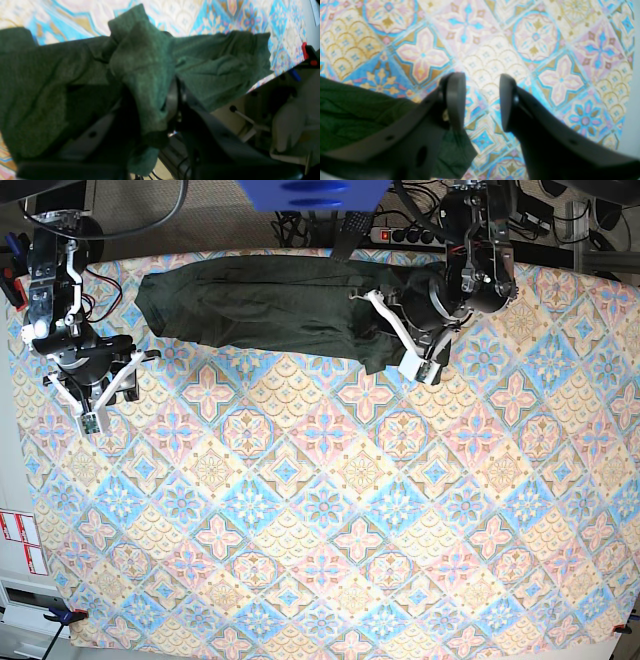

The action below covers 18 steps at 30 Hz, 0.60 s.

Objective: Fold the T-shirt properly
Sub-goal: 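Fold the band's end with the left gripper toward the right gripper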

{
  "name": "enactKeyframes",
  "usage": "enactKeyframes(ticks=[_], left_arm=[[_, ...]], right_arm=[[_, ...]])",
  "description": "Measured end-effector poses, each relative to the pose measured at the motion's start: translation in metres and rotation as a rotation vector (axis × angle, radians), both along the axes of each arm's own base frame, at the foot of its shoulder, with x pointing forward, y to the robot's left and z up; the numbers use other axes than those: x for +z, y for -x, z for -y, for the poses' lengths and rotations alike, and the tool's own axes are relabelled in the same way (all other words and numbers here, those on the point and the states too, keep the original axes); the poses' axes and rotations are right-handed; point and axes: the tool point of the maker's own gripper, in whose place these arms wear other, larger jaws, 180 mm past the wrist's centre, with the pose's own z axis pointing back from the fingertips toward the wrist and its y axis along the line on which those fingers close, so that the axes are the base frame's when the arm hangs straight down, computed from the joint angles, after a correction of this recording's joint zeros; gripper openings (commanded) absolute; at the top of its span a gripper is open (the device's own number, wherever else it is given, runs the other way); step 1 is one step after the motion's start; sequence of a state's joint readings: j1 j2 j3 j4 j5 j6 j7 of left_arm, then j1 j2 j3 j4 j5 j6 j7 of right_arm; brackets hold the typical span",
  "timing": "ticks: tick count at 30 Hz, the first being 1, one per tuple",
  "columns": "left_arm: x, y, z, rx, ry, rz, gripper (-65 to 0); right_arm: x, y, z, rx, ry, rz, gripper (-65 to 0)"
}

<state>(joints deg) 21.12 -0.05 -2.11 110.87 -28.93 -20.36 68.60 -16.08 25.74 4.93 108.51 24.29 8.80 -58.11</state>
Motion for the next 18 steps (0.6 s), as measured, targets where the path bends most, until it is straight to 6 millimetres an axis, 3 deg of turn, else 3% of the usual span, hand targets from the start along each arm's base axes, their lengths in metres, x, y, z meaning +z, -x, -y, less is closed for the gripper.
enactKeyframes(ticks=[5,8,12,16,18], left_arm=[[-0.002,0.008,0.006,-0.036,0.0,-0.035,-32.8],[0.001,0.006,-0.003,-0.033,-0.025,-0.02,-24.4],[0.011,-0.003,-0.024,-0.015,-0.065,0.027,-22.7],[0.009,-0.01,-0.074,0.083,-0.15,0.031,-23.6],[0.009,-0.01,-0.1,0.112,-0.203,0.032,-24.8]], right_arm=[[0.0,0.0,0.0,0.0,0.0,0.0,-42.5],[0.0,0.0,0.0,0.0,0.0,-0.001,-42.5],[0.0,0.0,0.0,0.0,0.0,0.0,-42.5],[-0.001,0.002,0.001,0.0,0.004,-0.005,-42.3],[-0.008,0.012,0.002,0.001,0.009,-0.032,-42.2]])
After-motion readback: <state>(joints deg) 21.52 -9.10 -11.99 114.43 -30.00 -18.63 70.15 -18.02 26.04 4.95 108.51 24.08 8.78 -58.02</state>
